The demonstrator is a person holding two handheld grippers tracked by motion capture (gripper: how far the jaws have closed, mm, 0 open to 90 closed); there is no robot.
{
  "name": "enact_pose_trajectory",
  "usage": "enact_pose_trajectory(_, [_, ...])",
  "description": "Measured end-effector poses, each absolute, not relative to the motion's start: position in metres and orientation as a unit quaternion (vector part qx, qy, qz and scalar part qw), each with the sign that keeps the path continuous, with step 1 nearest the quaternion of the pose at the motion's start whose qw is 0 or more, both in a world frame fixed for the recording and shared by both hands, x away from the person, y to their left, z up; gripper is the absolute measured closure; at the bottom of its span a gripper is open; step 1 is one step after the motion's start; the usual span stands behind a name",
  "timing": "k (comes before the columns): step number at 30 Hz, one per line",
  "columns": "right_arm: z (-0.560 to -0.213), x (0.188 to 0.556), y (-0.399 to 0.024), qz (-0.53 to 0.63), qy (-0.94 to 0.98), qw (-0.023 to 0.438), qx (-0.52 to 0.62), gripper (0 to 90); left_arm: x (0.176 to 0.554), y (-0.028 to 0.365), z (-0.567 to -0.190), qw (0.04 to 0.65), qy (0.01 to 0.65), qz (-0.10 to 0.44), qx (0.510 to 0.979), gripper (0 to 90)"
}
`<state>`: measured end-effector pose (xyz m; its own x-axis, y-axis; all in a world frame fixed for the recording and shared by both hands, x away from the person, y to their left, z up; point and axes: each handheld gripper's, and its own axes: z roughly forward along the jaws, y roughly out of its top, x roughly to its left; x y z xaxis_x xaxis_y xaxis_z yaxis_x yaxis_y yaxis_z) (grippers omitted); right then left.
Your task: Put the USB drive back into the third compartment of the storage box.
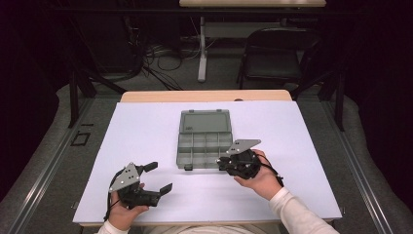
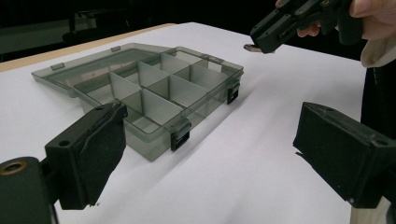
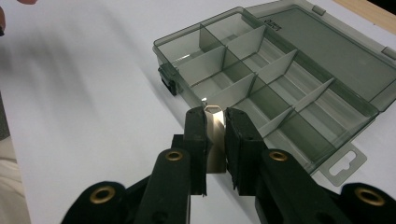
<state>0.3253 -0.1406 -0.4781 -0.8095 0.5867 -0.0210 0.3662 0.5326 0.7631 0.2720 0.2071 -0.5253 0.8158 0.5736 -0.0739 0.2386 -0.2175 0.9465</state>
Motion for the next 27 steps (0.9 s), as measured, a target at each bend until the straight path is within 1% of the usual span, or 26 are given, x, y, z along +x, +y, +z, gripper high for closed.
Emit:
enact_pose_trajectory(16, [-0.469, 0.350, -0.127, 0.385, 0.869, 0.150, 0.273, 79.3, 0.272, 0.207, -0.525, 0.566, 0.264, 0.148, 0.767, 8.8])
enact_pose_trajectory(24, [-0.472, 0.364, -0.119, 0.373, 0.872, 0.151, 0.277, 79.3, 0.273, 0.208, -0.525, 0.567, 0.259, 0.141, 0.769, 8.8])
enact_pose_trajectory(27, [-0.473, 0.369, -0.117, 0.369, 0.873, 0.152, 0.279, 79.3, 0.272, 0.207, -0.525, 0.566, 0.263, 0.147, 0.767, 8.8])
